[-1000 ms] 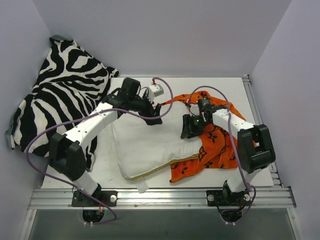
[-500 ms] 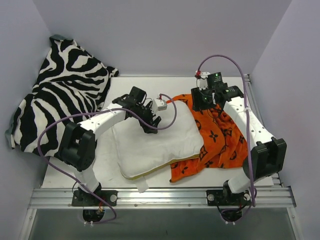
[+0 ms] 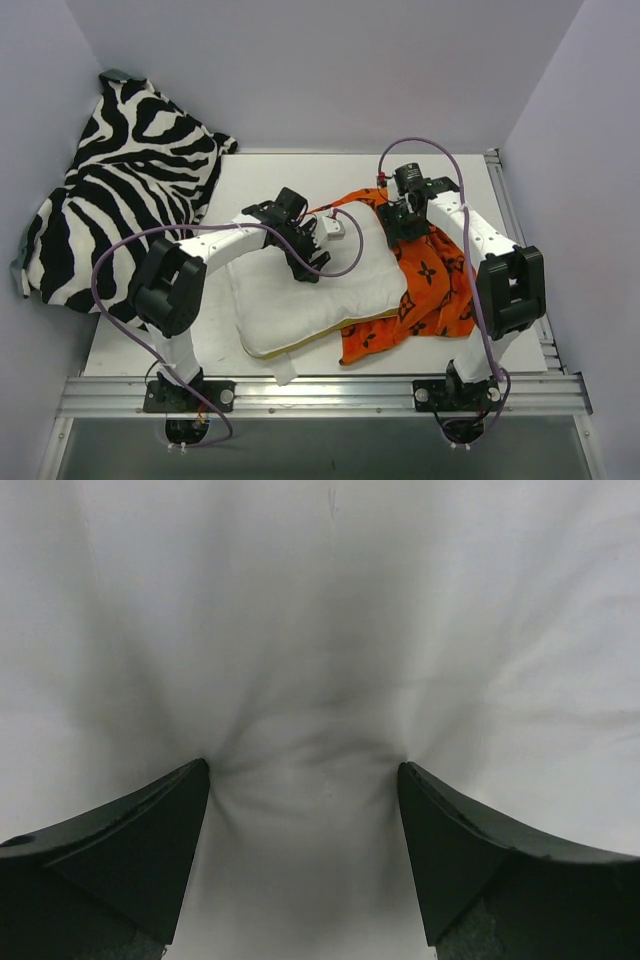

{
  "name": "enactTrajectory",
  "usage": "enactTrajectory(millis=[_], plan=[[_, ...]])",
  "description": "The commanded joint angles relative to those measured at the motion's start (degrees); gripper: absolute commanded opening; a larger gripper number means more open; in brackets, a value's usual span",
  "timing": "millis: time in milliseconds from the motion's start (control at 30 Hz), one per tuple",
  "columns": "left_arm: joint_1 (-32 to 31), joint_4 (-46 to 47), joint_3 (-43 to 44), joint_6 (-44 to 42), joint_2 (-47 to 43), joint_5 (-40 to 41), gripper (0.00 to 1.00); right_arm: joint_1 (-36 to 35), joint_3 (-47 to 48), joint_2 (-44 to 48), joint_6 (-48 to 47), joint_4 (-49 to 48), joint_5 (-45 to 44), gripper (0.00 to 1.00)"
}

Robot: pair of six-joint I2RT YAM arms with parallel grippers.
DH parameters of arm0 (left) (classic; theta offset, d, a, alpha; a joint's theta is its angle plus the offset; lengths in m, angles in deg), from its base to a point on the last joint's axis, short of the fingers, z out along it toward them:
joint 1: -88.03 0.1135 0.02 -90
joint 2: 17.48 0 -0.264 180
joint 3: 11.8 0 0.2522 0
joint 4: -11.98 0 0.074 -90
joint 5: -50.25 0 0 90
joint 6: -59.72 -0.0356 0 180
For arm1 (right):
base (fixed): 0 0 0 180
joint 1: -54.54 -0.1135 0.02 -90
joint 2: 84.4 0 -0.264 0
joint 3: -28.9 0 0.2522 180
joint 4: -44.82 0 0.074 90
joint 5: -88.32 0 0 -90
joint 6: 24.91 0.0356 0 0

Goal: Put the pillow into the pillowcase

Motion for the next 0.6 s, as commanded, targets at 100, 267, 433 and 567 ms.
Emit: enactTrajectory(millis=[100,267,433,567], plan=[[0.2,2.4,0.8,0.2,2.4,1.7,0.83,-1.5,1.2,-2.7,-0.7,2.6,1.5,0.22],[0.3,4.3,0.7,-0.4,3.3,0.0,0.8,-2.3,7.0,-2.1,1.7,5.7,8.5,0.0],[0.8,8.2,-1.3,-1.0,1.8,-4.9,0.79,-5.6,11.9,0.8,13.7,6.4,31.6,0.0],[1.1,12.0,-4.4,-2.2,0.0,-8.3,0.79,-6.6,5.4,0.7,30.7,-6.1,44.7,0.0]])
